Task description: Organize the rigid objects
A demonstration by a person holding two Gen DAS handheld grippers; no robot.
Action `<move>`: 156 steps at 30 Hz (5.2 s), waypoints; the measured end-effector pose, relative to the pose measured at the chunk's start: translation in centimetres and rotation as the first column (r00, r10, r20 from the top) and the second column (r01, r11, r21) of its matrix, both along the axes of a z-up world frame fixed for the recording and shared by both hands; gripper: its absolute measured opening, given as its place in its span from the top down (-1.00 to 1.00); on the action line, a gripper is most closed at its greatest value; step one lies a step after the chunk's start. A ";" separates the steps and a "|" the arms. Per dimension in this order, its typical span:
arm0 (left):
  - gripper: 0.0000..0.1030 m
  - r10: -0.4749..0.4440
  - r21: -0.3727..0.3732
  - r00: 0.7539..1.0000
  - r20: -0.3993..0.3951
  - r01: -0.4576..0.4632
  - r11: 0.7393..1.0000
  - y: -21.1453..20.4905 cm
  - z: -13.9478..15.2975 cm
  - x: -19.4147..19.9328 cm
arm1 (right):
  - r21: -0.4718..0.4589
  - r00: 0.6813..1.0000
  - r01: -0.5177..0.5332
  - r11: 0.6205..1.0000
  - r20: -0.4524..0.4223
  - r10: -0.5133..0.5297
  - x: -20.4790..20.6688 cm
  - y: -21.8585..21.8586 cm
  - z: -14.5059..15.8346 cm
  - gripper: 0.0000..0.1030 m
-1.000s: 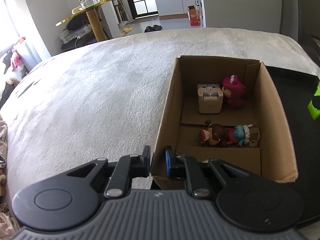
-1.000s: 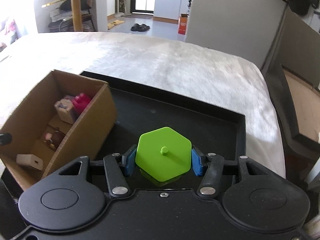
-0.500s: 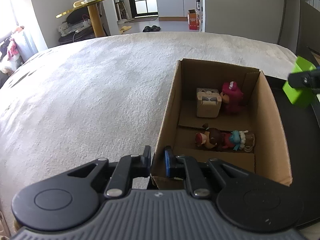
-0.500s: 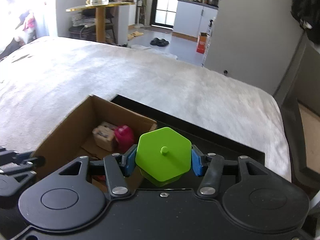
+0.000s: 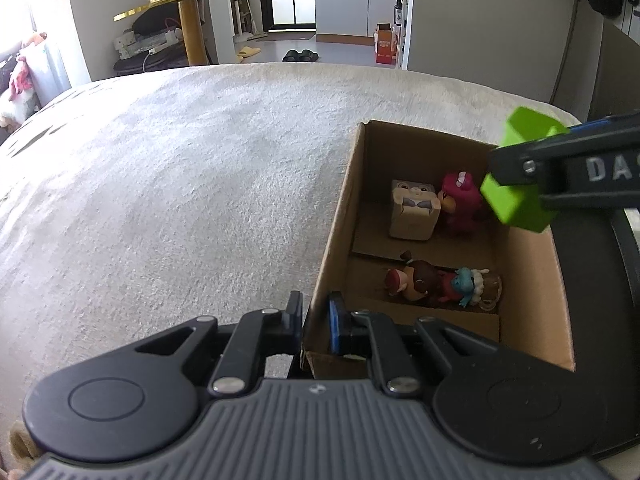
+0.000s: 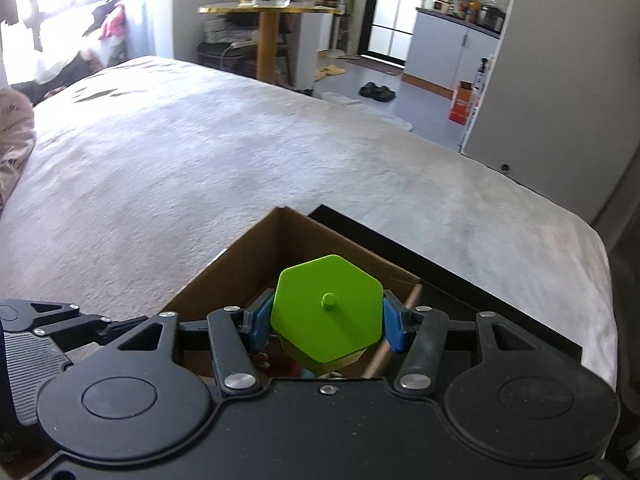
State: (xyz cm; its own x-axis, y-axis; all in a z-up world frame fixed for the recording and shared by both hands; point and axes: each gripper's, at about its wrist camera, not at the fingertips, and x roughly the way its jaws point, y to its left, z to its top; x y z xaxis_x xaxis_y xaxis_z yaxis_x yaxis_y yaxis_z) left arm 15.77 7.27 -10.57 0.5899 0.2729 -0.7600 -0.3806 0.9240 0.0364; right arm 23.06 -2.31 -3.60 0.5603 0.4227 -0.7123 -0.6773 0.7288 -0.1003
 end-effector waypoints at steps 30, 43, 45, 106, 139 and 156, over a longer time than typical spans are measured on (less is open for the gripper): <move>0.76 0.004 -0.050 1.000 0.006 -0.004 0.999 0.7 0.0 0.0 | -0.033 0.993 -0.121 0.992 -0.003 0.121 -0.9 3.2 0.2 -0.33; 0.72 -0.005 -0.032 1.000 -0.013 0.005 0.999 -0.6 2.6 0.0 | 0.060 0.999 0.011 0.998 -0.054 -0.008 -1.8 -2.5 1.2 -0.66; 0.71 -0.015 -0.027 1.000 -0.008 0.015 1.000 -1.2 3.4 -0.2 | 0.077 0.998 0.034 0.996 -0.059 -0.030 -1.9 -3.5 1.5 -0.68; -0.96 -0.272 -0.016 0.961 0.059 0.273 0.962 -8.8 16.6 -11.0 | 0.269 0.883 0.462 0.845 -0.230 -0.410 -12.6 -22.1 8.5 -1.00; -0.95 -0.274 -0.032 0.951 0.143 0.281 0.959 -8.4 19.2 -17.0 | 0.329 0.910 0.414 0.849 -0.165 -0.380 -18.1 -21.7 11.5 -1.00; -0.95 -0.262 -0.034 0.955 0.142 0.269 0.963 -7.8 19.1 -17.1 | 0.325 0.912 0.410 0.852 -0.160 -0.378 -18.4 -21.3 11.4 -1.00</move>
